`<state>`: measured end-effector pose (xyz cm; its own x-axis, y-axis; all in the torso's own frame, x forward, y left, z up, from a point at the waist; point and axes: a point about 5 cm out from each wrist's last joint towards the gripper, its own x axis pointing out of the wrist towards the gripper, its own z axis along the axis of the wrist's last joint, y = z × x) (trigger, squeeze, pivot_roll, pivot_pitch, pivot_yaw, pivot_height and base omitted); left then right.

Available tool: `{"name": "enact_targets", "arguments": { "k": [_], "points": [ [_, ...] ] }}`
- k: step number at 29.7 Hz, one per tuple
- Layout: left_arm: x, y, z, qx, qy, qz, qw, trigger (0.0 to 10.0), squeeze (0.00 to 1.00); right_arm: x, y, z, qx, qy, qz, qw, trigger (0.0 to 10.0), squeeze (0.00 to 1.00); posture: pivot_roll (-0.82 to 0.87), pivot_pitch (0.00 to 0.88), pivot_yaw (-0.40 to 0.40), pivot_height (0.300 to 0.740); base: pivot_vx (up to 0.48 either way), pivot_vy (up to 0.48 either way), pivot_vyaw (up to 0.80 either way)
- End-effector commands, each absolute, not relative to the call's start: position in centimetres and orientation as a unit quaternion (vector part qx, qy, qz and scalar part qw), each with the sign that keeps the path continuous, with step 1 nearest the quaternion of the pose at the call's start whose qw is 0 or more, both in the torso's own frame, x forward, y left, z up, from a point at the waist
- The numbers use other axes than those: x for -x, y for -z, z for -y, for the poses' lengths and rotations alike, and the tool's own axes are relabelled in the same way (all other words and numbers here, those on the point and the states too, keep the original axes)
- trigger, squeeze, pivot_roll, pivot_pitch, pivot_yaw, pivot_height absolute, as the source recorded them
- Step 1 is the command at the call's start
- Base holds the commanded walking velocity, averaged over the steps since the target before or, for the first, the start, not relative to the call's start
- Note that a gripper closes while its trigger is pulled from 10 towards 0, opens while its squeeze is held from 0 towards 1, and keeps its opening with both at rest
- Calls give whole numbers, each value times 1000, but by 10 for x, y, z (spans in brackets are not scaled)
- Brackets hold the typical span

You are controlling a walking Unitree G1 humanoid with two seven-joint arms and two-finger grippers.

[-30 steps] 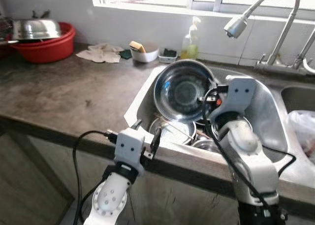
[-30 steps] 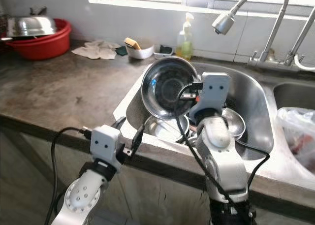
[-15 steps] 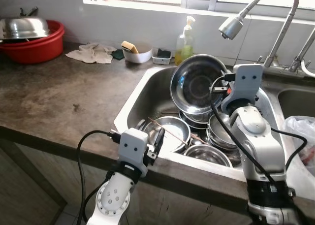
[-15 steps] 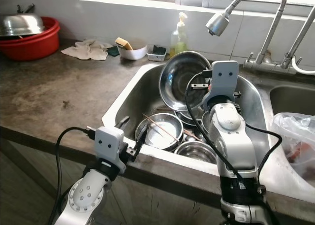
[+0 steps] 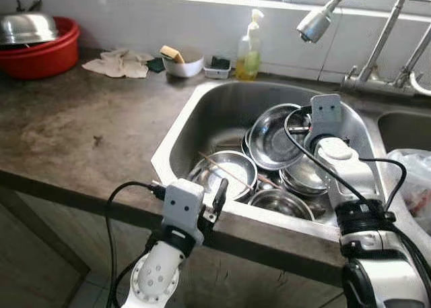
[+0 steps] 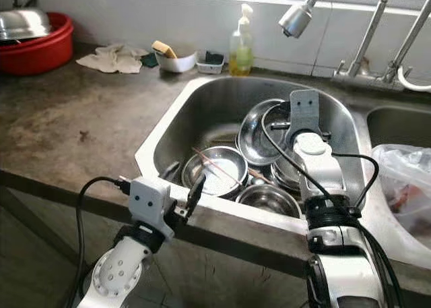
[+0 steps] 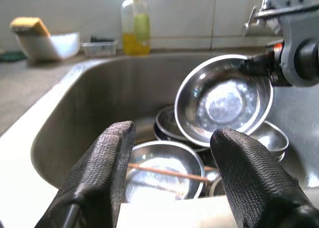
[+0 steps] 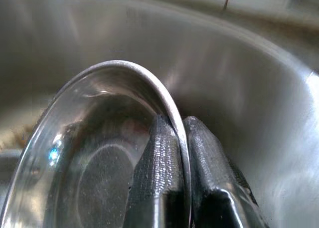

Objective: Kitchen organization

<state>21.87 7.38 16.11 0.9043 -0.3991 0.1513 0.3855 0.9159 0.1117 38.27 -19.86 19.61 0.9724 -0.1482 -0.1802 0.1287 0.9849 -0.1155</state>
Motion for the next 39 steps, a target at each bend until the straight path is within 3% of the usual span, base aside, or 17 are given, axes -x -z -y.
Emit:
{"name": "enact_targets", "arguments": {
  "k": [1, 7, 8, 9, 10, 11, 21, 22, 27, 33, 39],
  "points": [
    [-215, -166, -74, -40, 199, 90, 975, 10000, 0, -386, -198, 201, 40, 71, -96, 992, 10000, 0, 182, 167, -61, 740, 0, 0, 0],
    [-211, -165, -72, -38, 201, 84, 975, 10000, 0, -388, -186, 200, 30, 69, -117, 990, 10000, 0, 185, 170, -64, 740, 0, 0, 0],
    [-211, -165, -72, -37, 201, 83, 975, 10000, 0, -388, -184, 199, 22, 68, -120, 990, 10000, 141, 189, 168, -67, 740, 0, 0, 0],
    [-210, -165, -72, -36, 201, 81, 976, 10000, 0, -387, -181, 197, 9, 65, -124, 990, 10000, 757, 188, 169, -63, 740, 0, 0, 0],
    [-210, -164, -73, -36, 200, 80, 976, 10000, 0, -387, -180, 196, 6, 63, -124, 990, 10000, 757, 188, 167, -63, 740, 0, 0, 0],
    [-210, -164, -72, -36, 200, 79, 976, 10000, 0, -387, -179, 196, 7, 63, -124, 990, 10000, 1000, 186, 163, -67, 740, 0, 0, 0],
    [-212, -164, -73, -39, 199, 80, 976, 10000, 0, -388, -189, 194, 4, 64, -92, 994, 10000, 1000, 187, 150, -67, 740, 0, 0, 0],
    [-212, -164, -74, -40, 198, 80, 976, 10000, 0, -388, -192, 194, 7, 68, -81, 994, 10000, 0, 184, 148, -65, 740, 0, 0, 0],
    [-217, -163, -74, -44, 193, 80, 977, 10000, 0, -377, -222, 188, -12, 61, 20, 998, 10000, 0, 179, 143, -59, 740, 0, 0, 0],
    [-219, -163, -76, -45, 193, 82, 977, 10000, 0, -362, -234, 179, 44, 38, 68, 996, 10000, 0, 175, 132, -55, 740, 0, 0, 0],
    [-224, -162, -79, -56, 195, 84, 976, 10000, 0, -317, -249, 163, 42, -21, 154, 987, 10000, 0, 161, 113, -41, 740, 0, 0, 0]
  ]
}}
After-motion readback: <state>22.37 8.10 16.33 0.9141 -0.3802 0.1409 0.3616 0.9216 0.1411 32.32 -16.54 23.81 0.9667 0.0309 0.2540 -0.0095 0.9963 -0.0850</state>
